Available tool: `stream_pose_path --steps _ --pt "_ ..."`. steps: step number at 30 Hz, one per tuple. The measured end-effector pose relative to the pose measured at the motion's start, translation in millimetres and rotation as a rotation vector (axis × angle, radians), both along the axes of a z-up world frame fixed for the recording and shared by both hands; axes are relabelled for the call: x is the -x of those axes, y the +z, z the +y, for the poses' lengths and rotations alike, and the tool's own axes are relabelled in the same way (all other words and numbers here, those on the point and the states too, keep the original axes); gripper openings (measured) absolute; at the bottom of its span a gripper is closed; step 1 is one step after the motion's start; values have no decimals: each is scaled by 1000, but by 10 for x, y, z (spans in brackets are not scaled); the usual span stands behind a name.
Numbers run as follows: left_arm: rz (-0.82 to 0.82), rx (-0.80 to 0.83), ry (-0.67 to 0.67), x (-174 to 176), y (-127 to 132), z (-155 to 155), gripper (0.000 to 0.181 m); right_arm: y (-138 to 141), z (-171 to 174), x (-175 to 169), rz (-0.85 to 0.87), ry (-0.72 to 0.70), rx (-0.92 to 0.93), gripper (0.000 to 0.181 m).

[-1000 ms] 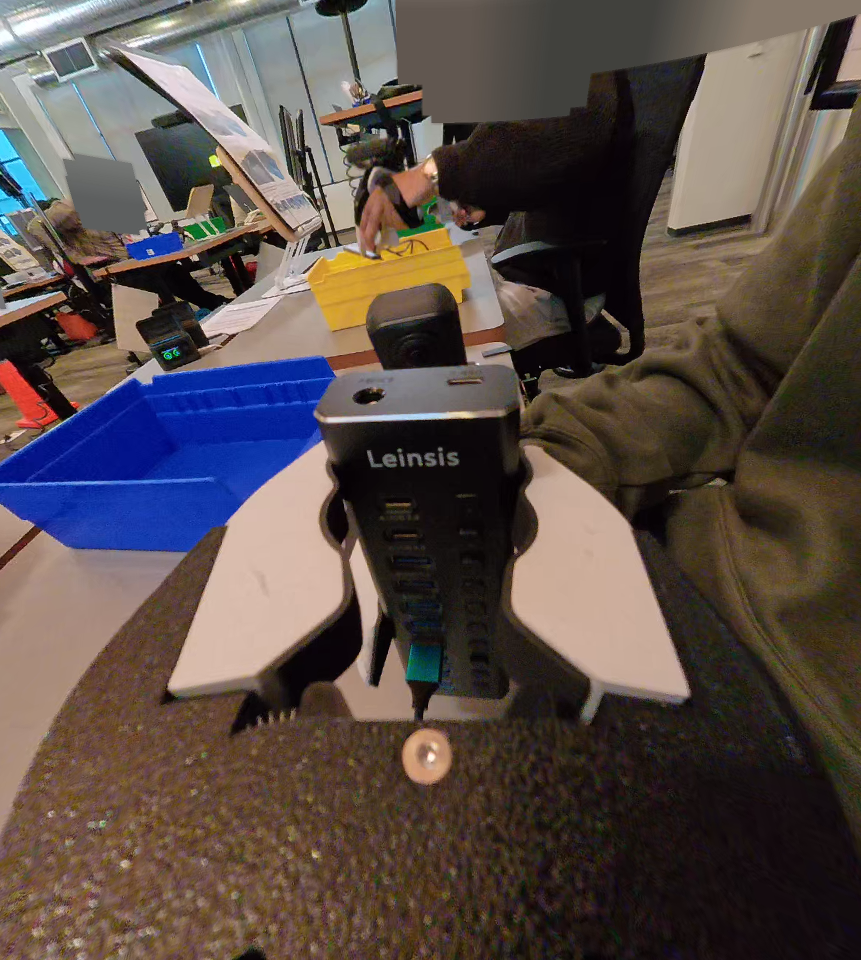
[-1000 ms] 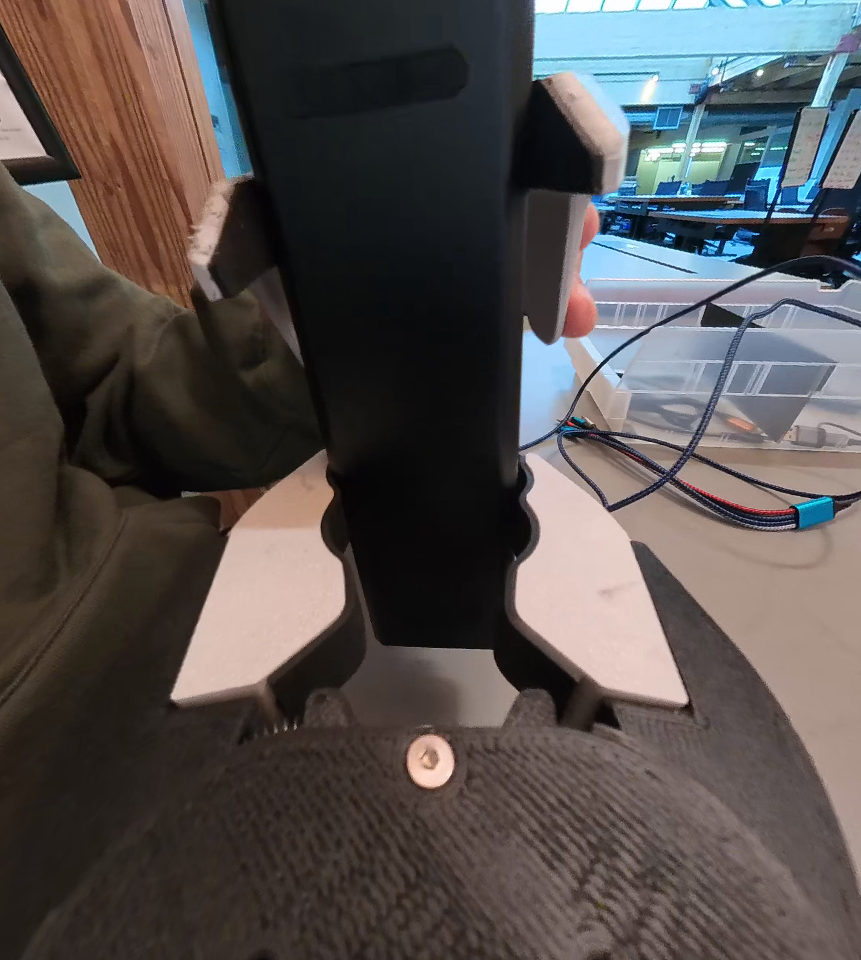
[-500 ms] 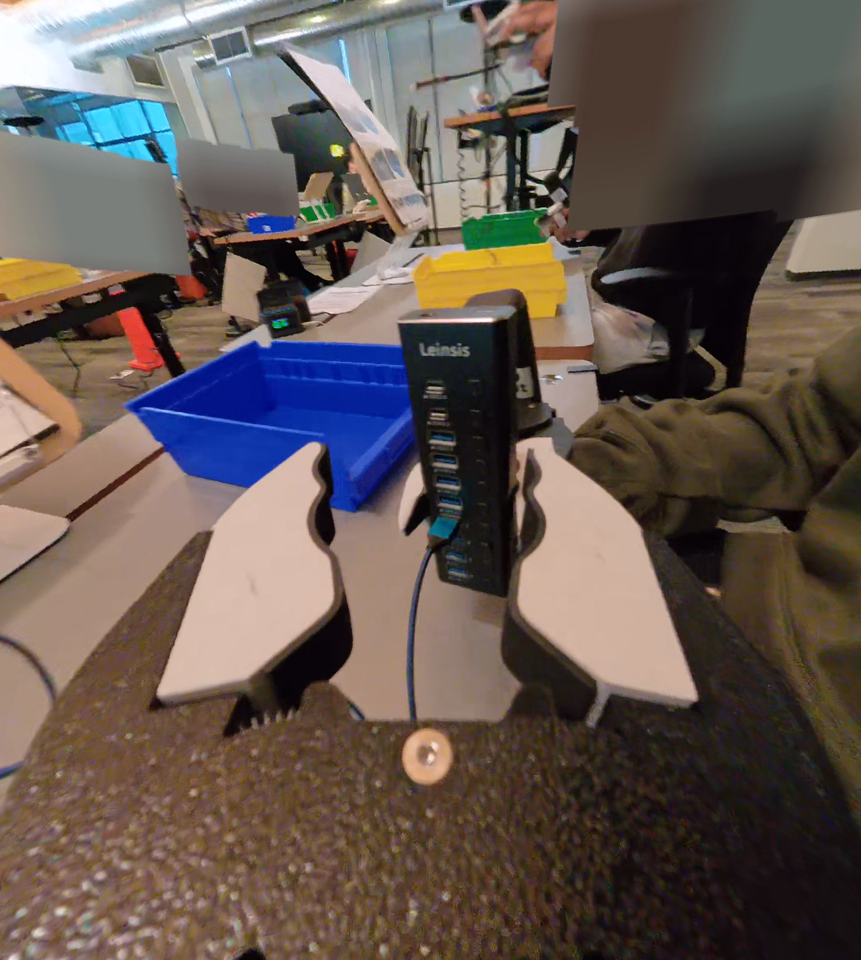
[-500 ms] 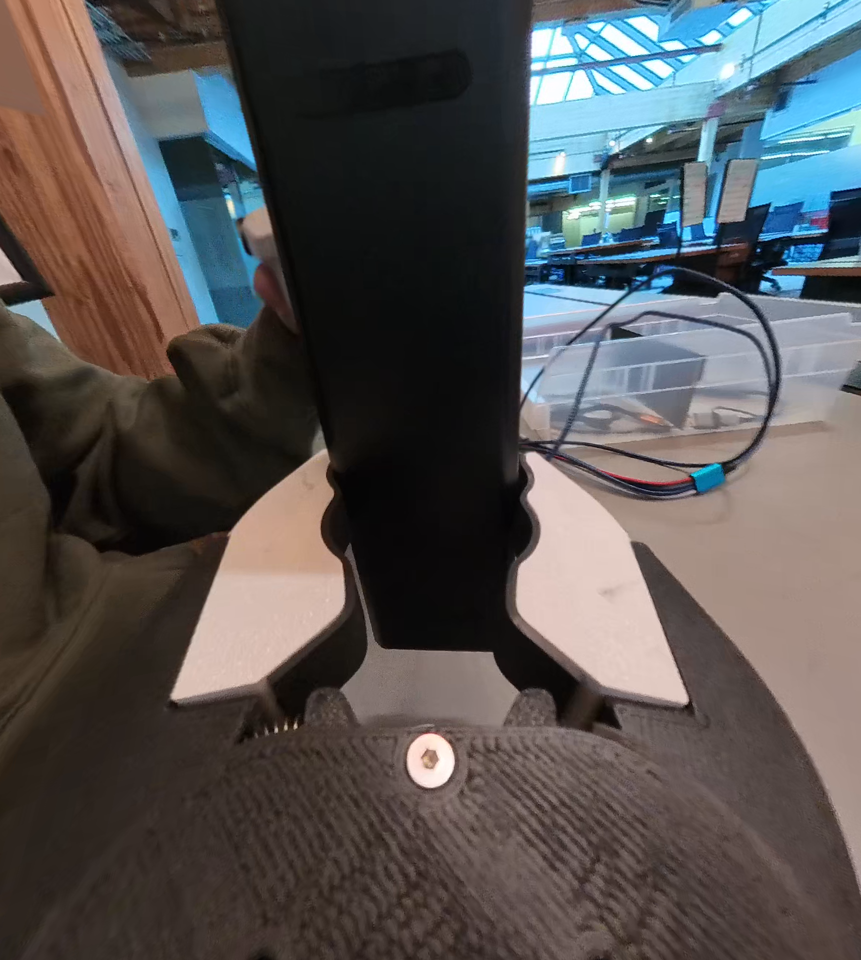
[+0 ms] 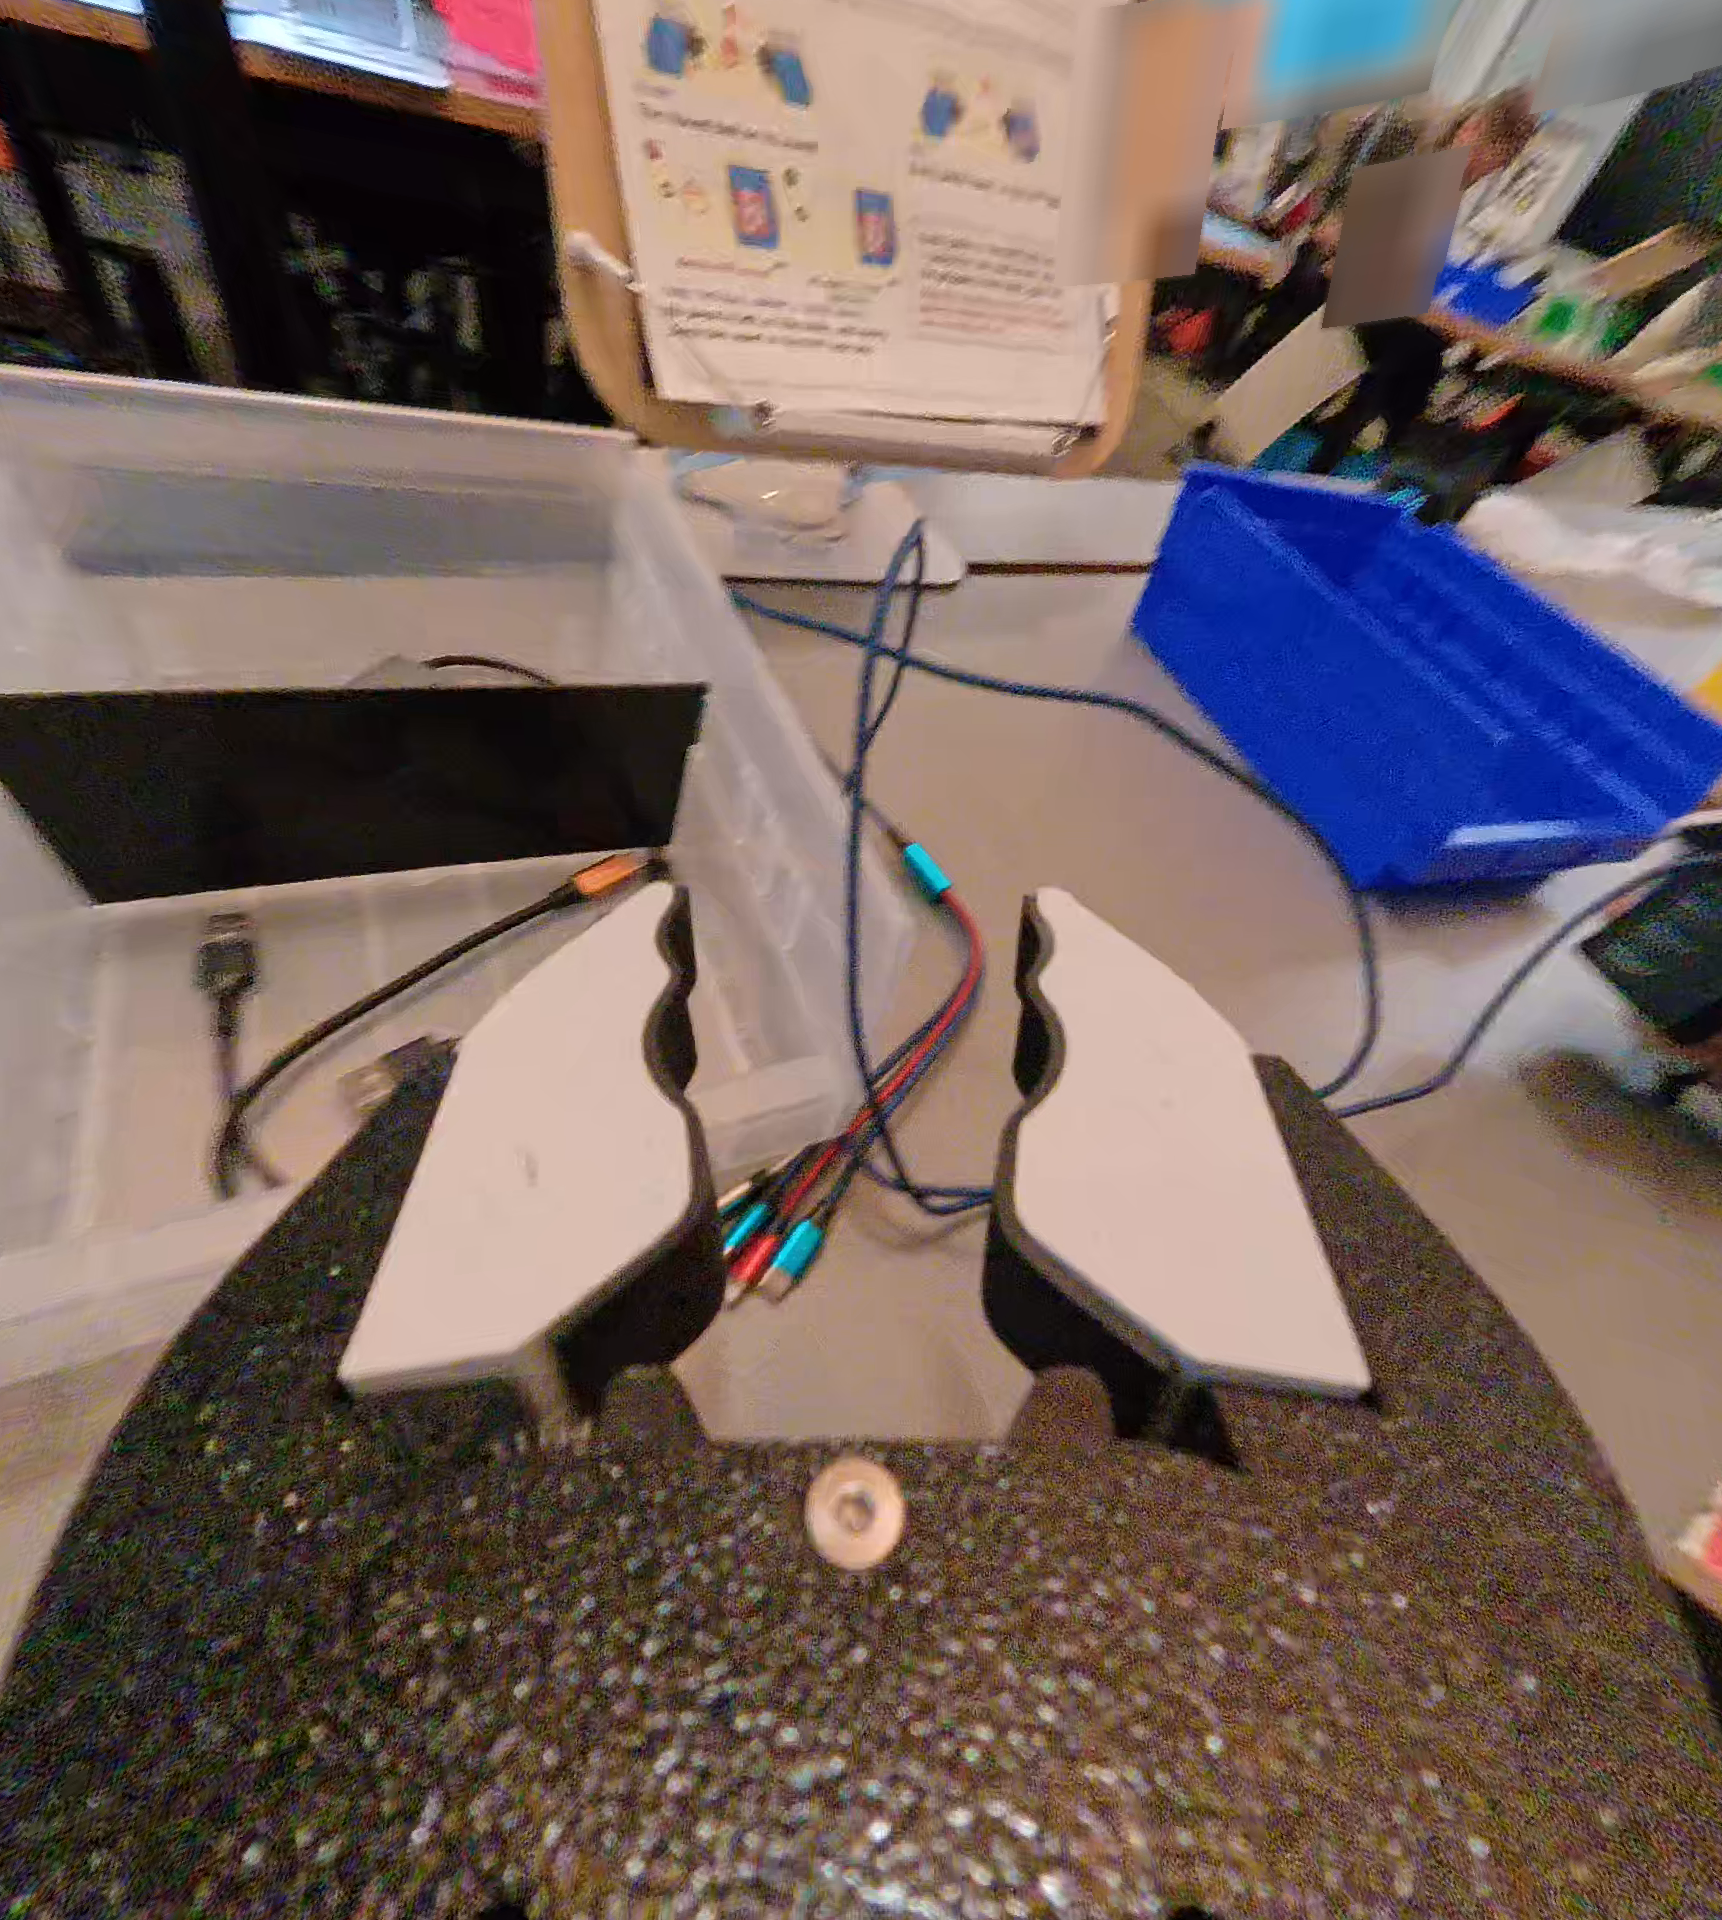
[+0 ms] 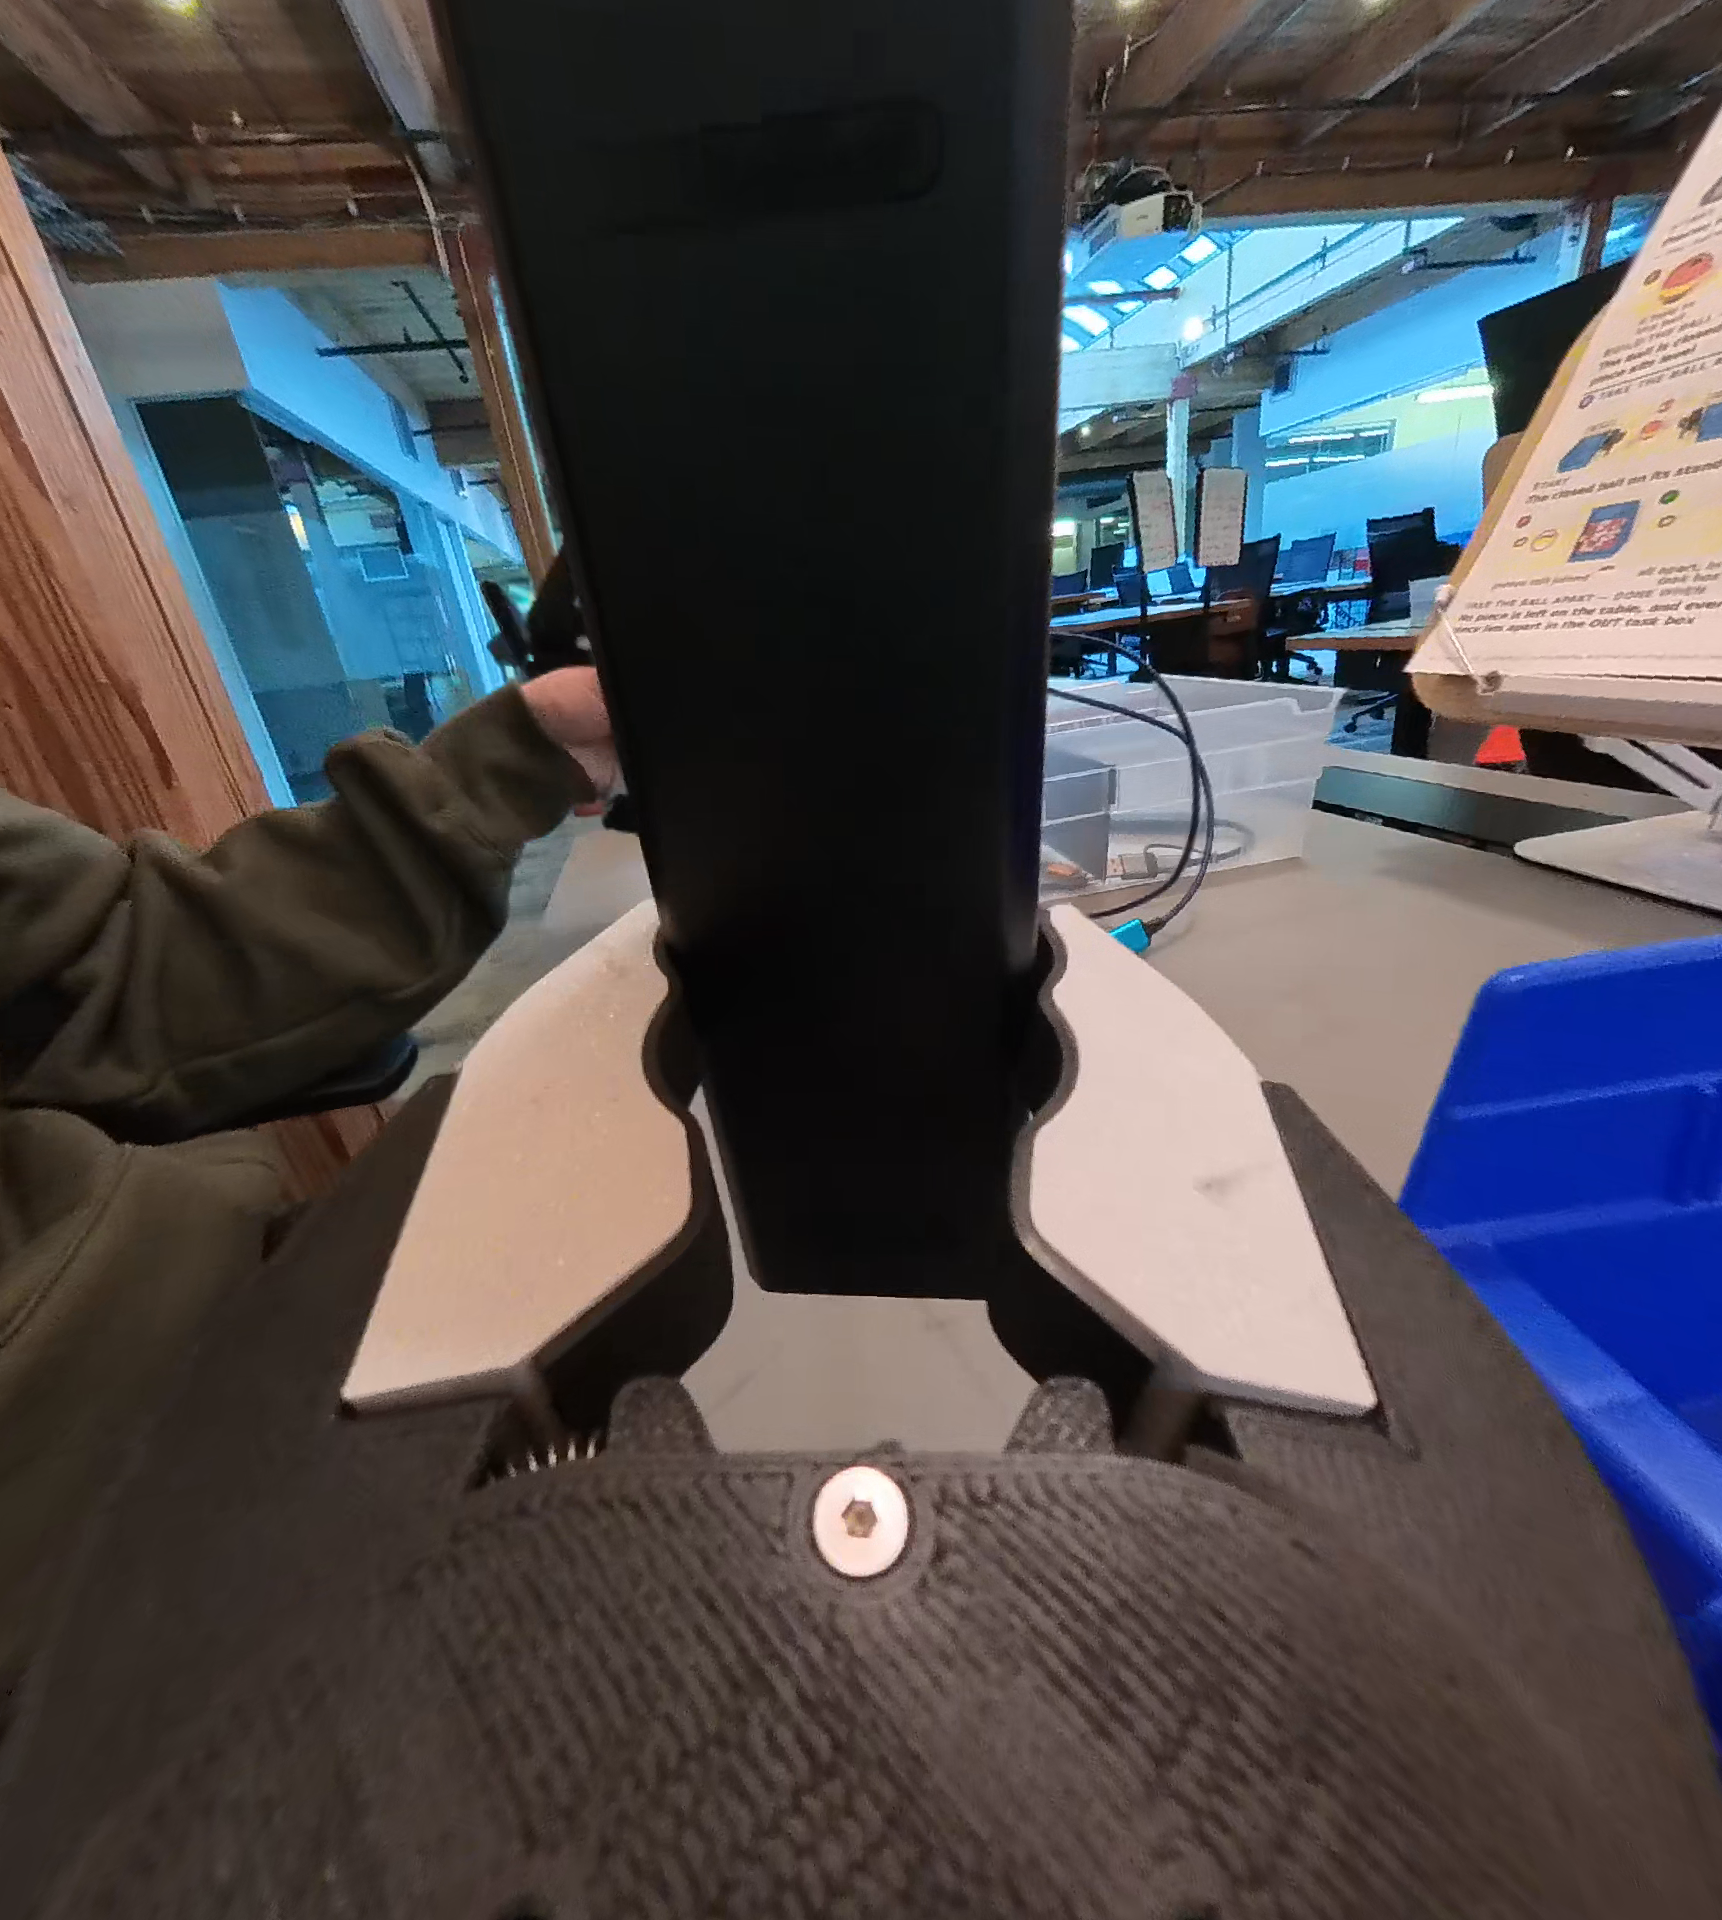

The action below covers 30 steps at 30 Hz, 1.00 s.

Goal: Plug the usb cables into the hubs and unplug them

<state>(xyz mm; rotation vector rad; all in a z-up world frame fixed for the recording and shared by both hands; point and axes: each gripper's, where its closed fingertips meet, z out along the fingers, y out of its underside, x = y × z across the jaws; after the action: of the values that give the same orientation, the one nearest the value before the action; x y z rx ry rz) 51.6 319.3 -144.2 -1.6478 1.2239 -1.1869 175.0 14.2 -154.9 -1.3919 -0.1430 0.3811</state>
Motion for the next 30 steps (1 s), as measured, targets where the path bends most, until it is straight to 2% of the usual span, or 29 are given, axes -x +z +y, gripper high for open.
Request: stream_pose_path --steps 2,5,8,11,13,17,19,21,23,24,25,26,27,28,30 --pt "-67 95 -37 -160 -1 -86 57 -34 33 43 -30 6 27 61" --pt "-7 51 -9 -353 -211 -31 55 -62 52 93 -63 16 44 62" --pt "5 77 -61 -527 -299 -133 52 -45 35 84 -52 19 31 61" --pt "13 24 -52 -653 -352 -127 31 -23 15 66 -34 23 15 61" --pt "13 -53 14 -642 -335 -34 2 -21 12 64 -30 25 13 61" --pt "-9 -194 74 -566 -159 -7 2 -28 20 74 -36 27 19 61" --pt "-18 -236 34 -571 -71 -122 2 -33 25 72 -35 26 24 61" --pt "-127 -277 -10 -578 199 -349 1 -26 19 70 -33 26 18 61" --pt "-249 -278 -195 -611 484 -890 1 -14 7 58 -25 24 9 61" --pt "-242 -257 -344 -624 502 -1244 1 -8 1 46 -18 20 3 61" --pt "-167 -223 -500 -617 398 -1583 2 -1 -3 28 -9 13 -1 61" --pt "-36 -190 -596 -607 203 -1810 3 6 -8 12 0 8 -7 61" --pt "97 -191 -615 -622 -7 -1894 7 15 -18 1 7 6 -14 61" --pt "168 -237 -573 -669 -157 -1865 15 22 -25 -9 11 2 -21 61" --pt "236 -335 -481 -712 -360 -1707 32 29 -32 -18 15 -4 -27 61"
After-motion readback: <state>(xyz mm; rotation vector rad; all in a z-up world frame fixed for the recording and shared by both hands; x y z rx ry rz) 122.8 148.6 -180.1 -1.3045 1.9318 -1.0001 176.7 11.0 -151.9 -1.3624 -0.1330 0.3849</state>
